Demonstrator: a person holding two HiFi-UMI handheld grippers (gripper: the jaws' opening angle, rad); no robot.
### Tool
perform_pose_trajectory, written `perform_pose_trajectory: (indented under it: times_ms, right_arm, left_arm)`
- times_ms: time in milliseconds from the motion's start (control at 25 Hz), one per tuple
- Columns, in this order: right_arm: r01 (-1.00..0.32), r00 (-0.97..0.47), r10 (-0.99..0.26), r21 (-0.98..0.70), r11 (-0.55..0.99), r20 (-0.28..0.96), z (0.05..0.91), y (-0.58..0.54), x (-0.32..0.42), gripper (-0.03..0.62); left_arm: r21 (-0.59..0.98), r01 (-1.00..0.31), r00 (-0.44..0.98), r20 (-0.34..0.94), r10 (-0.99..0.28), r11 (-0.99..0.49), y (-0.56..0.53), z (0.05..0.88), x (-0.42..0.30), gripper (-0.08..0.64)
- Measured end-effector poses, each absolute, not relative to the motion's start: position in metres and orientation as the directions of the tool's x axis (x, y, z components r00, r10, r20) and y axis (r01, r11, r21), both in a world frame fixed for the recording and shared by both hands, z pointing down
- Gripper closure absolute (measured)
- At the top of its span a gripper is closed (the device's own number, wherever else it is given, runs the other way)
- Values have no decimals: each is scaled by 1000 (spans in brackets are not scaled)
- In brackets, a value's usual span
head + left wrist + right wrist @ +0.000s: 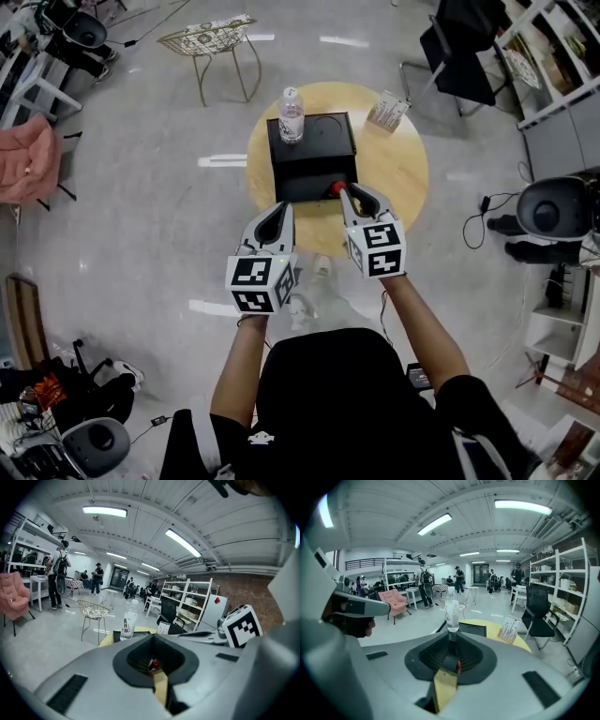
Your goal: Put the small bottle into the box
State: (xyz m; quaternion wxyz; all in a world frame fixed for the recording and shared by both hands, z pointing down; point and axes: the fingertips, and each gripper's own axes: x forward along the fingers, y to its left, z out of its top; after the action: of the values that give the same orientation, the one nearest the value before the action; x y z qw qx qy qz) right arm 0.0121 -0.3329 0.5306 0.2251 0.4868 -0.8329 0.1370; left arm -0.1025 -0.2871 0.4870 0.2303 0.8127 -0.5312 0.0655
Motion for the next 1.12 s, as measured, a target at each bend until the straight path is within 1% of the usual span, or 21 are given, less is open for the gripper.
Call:
perform_pose_trajectory:
  times_ms: [160, 480, 840, 1120]
  right_arm:
    - [-876, -434, -780, -8, 483, 451, 505, -317, 7, 569]
    - [-880, -445, -817, -11, 474, 368, 463, -276, -7, 588]
    - [-889, -437, -849, 1, 458, 298, 434, -232, -12, 589]
    - [-887, -443, -856, 10, 462, 267, 419, -205, -24, 589]
  left_arm:
    - [274, -892, 437, 323, -839, -359, -271, 470, -104, 551]
    - [230, -885, 456, 259, -851, -404, -230, 434, -108, 551]
    - [188, -877, 474, 193, -859, -442, -187, 406, -115, 551]
    - [174, -873, 483, 162, -861, -456, -162, 392, -120, 551]
